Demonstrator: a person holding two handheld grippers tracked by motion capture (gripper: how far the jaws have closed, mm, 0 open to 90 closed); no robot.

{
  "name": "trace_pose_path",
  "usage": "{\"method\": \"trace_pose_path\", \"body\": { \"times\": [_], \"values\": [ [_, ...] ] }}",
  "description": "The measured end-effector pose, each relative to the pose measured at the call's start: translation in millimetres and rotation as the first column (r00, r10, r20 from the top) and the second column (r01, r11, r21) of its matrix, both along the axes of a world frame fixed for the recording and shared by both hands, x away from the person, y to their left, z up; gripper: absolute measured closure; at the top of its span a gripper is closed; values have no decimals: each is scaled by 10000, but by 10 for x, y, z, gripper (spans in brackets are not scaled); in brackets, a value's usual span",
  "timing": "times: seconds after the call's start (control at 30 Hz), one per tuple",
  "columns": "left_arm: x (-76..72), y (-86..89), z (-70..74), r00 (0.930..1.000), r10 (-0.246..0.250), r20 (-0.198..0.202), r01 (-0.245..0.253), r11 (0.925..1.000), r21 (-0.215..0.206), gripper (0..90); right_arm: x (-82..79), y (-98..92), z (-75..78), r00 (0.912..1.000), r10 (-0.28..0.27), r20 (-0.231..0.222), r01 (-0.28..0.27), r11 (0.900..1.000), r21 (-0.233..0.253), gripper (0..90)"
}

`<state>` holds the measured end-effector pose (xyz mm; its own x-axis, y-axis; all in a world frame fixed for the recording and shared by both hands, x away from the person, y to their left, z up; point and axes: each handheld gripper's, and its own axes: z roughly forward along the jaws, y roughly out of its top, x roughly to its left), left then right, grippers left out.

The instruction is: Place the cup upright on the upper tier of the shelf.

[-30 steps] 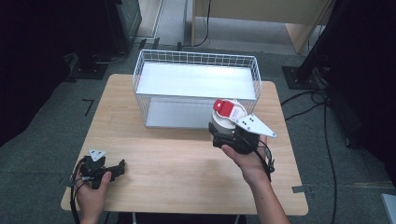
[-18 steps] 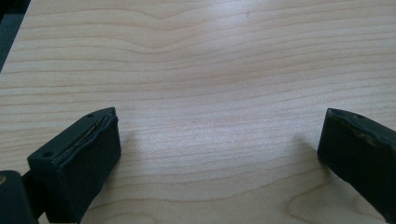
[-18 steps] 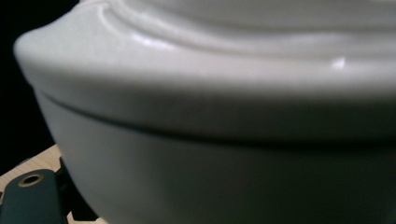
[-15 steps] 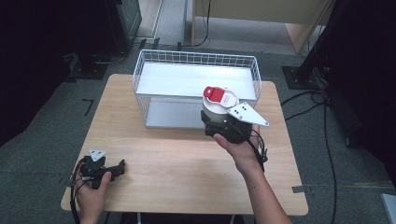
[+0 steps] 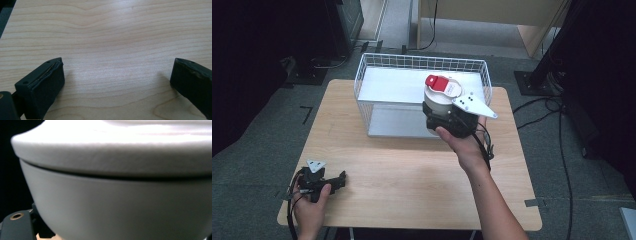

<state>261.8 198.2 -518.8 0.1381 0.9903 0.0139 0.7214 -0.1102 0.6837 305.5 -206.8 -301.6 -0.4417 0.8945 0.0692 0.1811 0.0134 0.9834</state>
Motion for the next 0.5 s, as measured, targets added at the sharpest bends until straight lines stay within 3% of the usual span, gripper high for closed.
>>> {"method": "trace_pose_path", "body": {
  "times": [0.27,0.43,0.5],
  "values": [
    [0,0,0,10000,-2,3,2,10000,1,0,271,77,200,9996,-290,62,289,9996,70,115],
    [0,0,0,10000,0,5,0,10000,-1,0,436,162,218,9992,-361,158,363,9993,-128,115],
    [0,0,0,10000,-2,7,2,10000,-2,0,577,226,197,9989,-461,32,461,9987,-212,115]
  ]
}}
